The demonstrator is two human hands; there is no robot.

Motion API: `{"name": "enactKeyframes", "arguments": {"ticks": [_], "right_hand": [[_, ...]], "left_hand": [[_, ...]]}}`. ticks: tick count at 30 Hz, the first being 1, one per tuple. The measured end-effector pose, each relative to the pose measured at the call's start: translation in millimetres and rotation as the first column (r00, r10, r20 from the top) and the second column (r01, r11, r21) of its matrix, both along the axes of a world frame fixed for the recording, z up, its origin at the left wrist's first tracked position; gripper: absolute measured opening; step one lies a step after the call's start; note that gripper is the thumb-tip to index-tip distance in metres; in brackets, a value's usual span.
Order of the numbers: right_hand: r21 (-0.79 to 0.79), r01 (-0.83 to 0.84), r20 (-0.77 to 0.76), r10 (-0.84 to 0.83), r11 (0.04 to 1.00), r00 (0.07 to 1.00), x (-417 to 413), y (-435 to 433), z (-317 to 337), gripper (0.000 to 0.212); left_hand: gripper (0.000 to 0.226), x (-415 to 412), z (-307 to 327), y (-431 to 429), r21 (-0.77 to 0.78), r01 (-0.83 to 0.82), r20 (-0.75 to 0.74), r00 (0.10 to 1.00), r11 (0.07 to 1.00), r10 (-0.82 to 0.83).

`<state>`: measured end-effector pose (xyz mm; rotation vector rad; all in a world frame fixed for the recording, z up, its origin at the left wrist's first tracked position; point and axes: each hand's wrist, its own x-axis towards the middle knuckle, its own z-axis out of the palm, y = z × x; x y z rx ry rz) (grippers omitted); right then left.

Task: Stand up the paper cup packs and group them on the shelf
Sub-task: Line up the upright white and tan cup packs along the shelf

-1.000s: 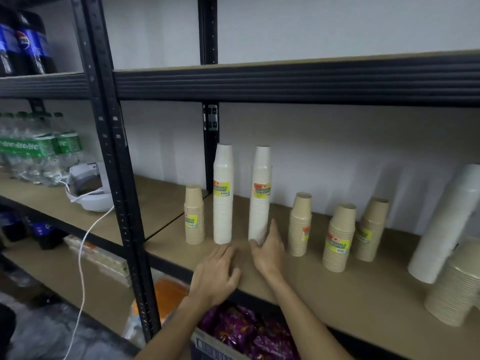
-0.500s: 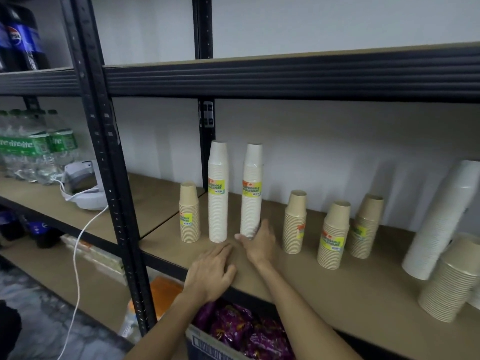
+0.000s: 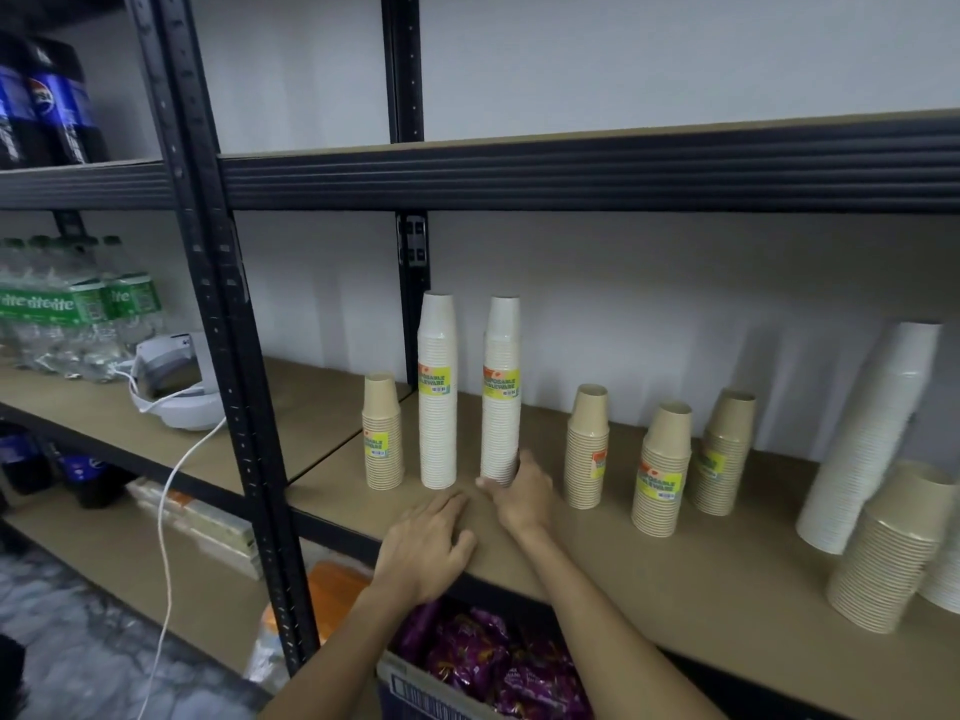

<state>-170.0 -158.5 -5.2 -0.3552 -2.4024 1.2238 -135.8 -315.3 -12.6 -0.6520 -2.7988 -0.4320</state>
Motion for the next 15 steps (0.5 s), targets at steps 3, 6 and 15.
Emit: {"name": "enactKeyframes", "arguments": {"ticks": [3, 6, 15], "right_hand": [[0.018, 0.013, 0.002, -0.013, 1.0, 1.0, 4, -1, 4, 0.045], [-0.006, 0.026, 0.018, -0.026, 1.0, 1.0, 8, -2, 7, 0.044], [0.038, -0.052, 0.026, 0.051, 0.998, 0.998, 50, 10, 6, 0.068]], "left_hand": [[0.055, 3, 3, 1, 0.0, 0.002, 0.024, 1.0, 1.0, -0.002], [0.054, 5, 5, 1, -0.004, 0.001, 0.056, 0.998, 1.0, -0.001], [0.038, 26, 18, 9, -0.011, 0.07, 0.115, 0.991, 0.998, -0.068]]}}
